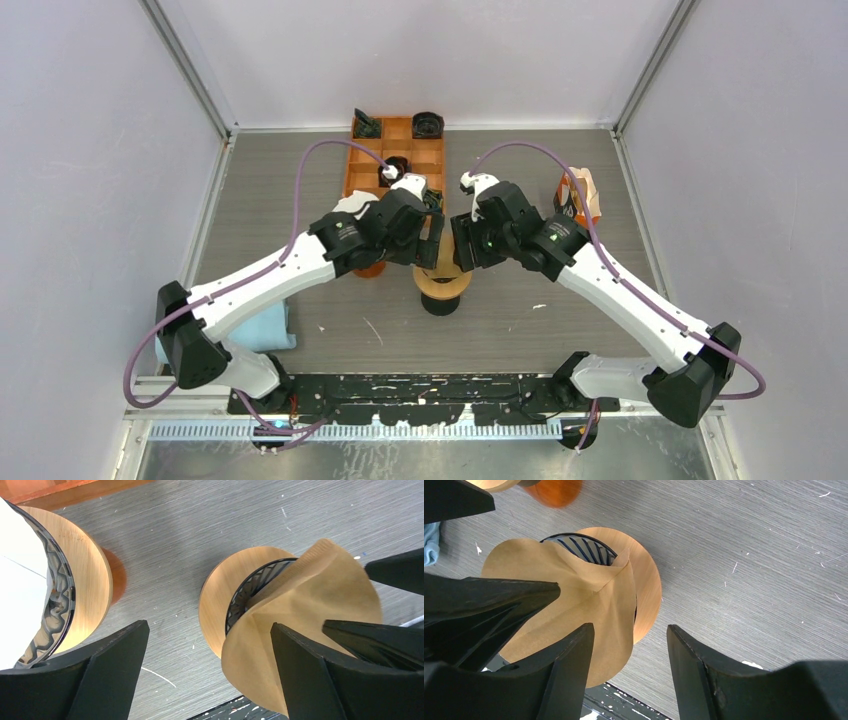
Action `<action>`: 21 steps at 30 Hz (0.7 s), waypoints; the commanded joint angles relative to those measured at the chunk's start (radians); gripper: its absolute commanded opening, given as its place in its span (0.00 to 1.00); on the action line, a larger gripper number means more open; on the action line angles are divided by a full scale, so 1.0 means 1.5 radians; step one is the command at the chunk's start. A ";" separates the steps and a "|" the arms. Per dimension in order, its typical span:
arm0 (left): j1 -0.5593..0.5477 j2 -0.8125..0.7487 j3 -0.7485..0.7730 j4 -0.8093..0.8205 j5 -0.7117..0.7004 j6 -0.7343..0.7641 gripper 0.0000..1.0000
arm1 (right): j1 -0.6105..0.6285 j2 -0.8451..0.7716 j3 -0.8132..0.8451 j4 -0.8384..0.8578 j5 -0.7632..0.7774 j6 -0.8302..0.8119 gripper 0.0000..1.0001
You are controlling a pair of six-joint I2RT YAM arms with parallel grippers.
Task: Place the coffee filter in the dripper
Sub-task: Adjust the coffee filter in the coffee dripper.
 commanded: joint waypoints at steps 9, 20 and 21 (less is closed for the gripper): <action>0.002 0.010 0.033 0.064 0.014 0.024 0.99 | 0.001 -0.007 0.010 0.033 0.014 0.012 0.62; 0.010 0.051 0.041 0.079 -0.041 0.013 0.98 | 0.001 -0.006 -0.013 0.041 0.003 0.018 0.62; 0.010 0.050 0.039 0.079 -0.047 0.010 0.97 | 0.001 -0.007 -0.017 0.040 0.000 0.019 0.62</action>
